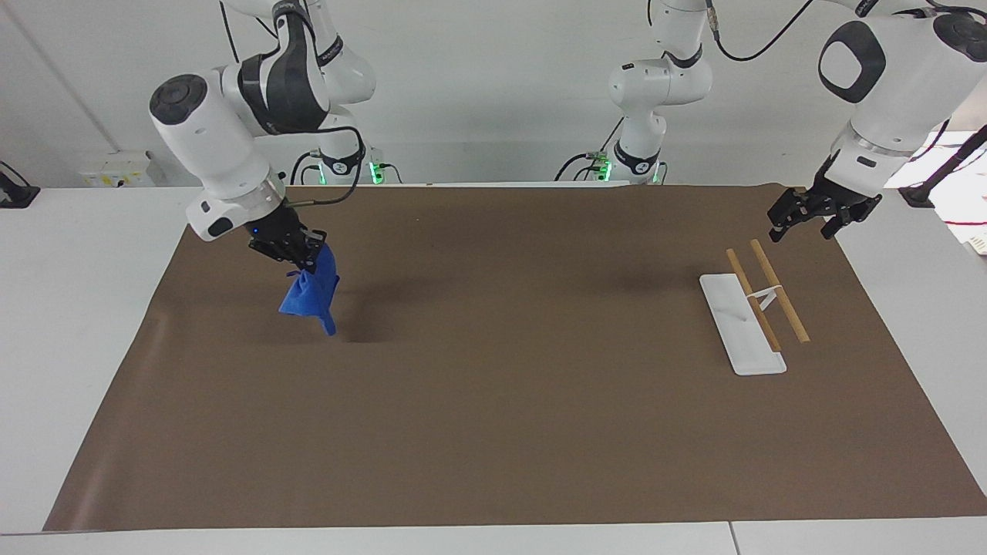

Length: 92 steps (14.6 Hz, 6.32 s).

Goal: Right arm passes towel to left arm to hang
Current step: 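Lift the towel with the right gripper and carry it toward the left gripper, then close the left gripper on the towel while the right gripper holds it, then open the right gripper and withdraw it while the left gripper holds the towel, then lower the towel with the left gripper over the wooden rack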

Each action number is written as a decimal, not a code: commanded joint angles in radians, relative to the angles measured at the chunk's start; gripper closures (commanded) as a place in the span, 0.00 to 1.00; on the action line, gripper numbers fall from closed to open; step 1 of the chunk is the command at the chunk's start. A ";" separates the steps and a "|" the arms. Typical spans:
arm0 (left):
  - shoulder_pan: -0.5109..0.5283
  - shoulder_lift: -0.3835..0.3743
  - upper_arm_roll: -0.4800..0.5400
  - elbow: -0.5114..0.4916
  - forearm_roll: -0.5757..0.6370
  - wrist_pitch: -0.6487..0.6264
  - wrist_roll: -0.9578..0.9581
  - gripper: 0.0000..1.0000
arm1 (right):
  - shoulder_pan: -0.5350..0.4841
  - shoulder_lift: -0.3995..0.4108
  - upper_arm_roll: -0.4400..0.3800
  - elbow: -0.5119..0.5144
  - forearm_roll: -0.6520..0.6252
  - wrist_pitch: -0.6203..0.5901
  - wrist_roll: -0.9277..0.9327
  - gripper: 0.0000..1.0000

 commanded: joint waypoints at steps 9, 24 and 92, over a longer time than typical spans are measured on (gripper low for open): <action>-0.004 -0.016 0.000 -0.016 0.013 0.025 -0.005 0.00 | 0.282 0.186 0.083 0.249 0.432 0.511 0.788 1.00; -0.095 -0.005 -0.017 -0.070 -0.346 0.114 -0.835 0.00 | 0.547 0.343 0.084 0.316 0.573 0.936 1.156 1.00; 0.252 -0.025 -0.005 -0.424 0.047 0.643 -1.163 1.00 | -0.078 -0.035 -0.039 0.246 -0.215 -0.356 -0.038 0.00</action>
